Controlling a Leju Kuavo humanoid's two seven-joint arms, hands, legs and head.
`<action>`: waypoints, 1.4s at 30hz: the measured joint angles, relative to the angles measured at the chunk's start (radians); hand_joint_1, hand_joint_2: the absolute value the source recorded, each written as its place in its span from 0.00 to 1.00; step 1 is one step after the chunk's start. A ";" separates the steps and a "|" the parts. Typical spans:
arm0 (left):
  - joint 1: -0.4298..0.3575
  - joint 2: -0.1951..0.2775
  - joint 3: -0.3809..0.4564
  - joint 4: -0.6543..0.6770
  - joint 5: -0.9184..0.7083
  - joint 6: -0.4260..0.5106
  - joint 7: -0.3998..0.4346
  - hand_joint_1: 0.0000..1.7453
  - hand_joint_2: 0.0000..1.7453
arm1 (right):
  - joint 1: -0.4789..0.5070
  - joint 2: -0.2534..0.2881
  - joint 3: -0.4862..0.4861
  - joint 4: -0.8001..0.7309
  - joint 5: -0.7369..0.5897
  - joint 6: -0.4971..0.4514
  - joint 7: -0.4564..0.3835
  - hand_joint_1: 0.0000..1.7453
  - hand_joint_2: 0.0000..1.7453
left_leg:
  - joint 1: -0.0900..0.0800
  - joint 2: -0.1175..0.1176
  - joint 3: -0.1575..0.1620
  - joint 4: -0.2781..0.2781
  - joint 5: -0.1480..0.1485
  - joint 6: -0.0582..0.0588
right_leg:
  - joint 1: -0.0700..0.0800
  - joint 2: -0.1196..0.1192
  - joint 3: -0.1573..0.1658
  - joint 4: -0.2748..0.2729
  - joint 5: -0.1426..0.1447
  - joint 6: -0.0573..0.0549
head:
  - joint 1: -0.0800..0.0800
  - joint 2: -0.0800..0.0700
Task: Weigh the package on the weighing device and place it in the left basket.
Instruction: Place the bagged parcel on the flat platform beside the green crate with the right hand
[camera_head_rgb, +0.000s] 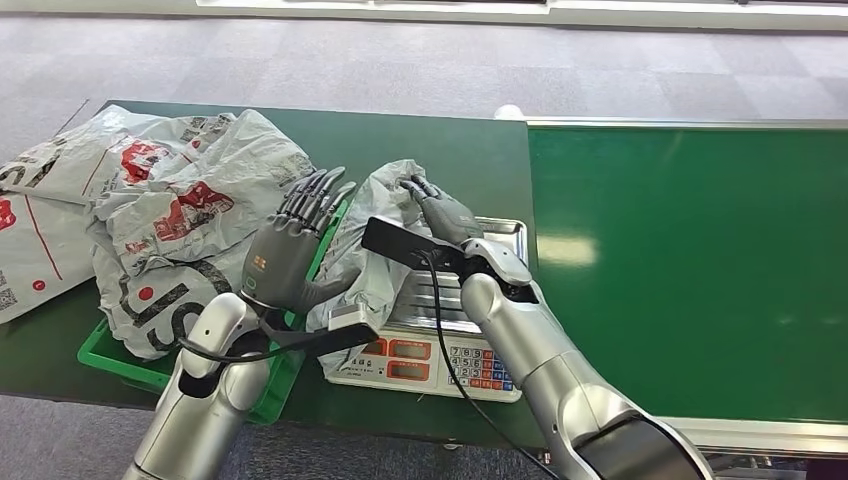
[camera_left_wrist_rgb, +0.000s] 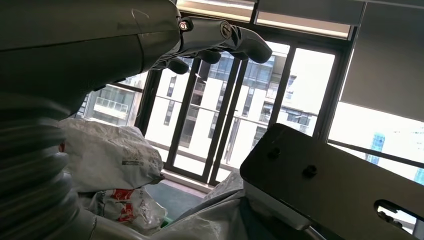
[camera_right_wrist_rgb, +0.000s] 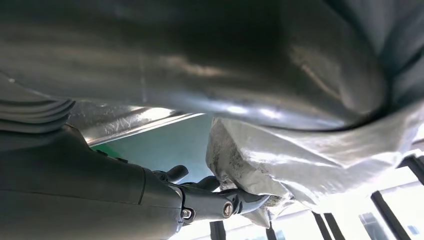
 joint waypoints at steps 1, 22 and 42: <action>0.010 0.002 0.000 -0.006 0.001 0.001 0.003 0.00 1.00 | -0.001 0.000 0.003 0.004 -0.005 -0.007 0.001 0.00 0.00 | 0.000 0.000 0.000 0.000 0.000 0.000 | 0.000 0.000 0.000 0.000 0.000 0.000 | 0.000 0.000; 0.127 0.008 0.029 -0.117 -0.063 0.016 -0.006 0.00 1.00 | 0.193 -0.056 -0.057 -0.682 -0.231 -0.328 -0.099 0.00 0.00 | 0.000 0.001 0.000 0.000 -0.002 0.000 | 0.000 0.001 -0.002 0.000 -0.001 0.000 | 0.000 0.000; -0.015 0.028 -0.007 0.029 -0.343 -0.087 0.030 0.00 1.00 | 0.248 -0.066 -0.102 -0.823 -0.269 -0.367 -0.164 0.00 0.00 | 0.000 0.000 0.000 0.000 -0.001 0.000 | 0.000 0.000 -0.001 0.000 0.000 0.000 | 0.000 0.000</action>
